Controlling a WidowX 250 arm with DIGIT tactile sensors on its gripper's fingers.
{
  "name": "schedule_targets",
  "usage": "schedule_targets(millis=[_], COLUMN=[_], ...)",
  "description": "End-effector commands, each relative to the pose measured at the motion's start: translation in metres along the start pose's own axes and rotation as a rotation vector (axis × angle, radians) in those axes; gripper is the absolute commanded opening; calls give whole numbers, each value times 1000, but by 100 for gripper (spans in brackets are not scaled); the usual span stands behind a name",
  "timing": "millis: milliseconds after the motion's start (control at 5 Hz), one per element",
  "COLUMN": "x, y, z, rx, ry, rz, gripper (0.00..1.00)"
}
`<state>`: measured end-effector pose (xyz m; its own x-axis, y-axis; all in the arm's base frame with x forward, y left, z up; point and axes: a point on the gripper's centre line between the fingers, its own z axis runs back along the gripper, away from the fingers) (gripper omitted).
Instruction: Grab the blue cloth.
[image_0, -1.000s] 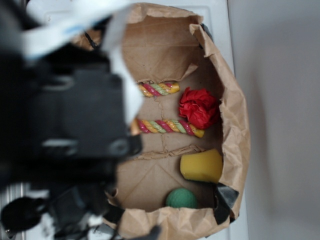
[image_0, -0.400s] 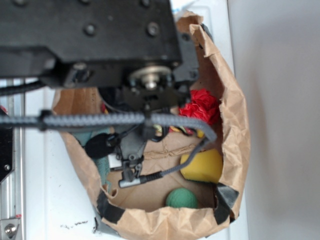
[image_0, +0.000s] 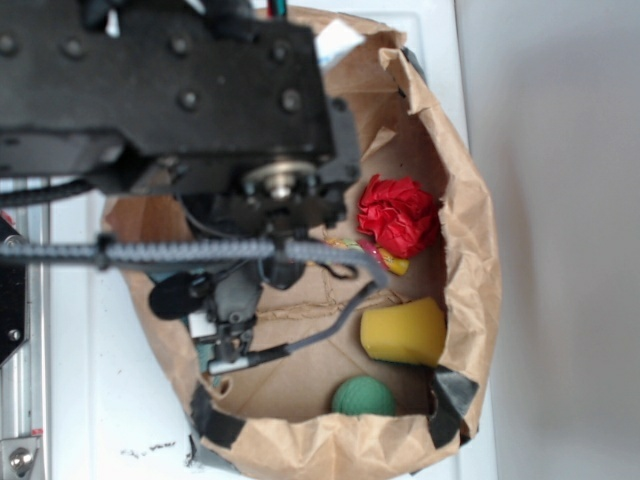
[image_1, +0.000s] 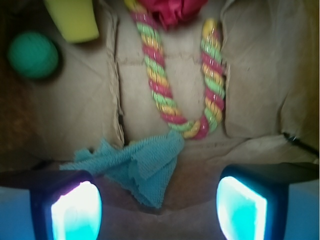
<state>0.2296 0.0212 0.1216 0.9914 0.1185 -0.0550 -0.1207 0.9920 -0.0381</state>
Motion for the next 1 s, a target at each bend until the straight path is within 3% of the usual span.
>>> schedule_targets(millis=[0, 400, 800], x=[-1, 12, 11], y=[6, 8, 1], z=[-16, -44, -71], rx=[-26, -112, -75], ry=[-15, 57, 125], rz=[33, 88, 33], gripper=[100, 100, 100])
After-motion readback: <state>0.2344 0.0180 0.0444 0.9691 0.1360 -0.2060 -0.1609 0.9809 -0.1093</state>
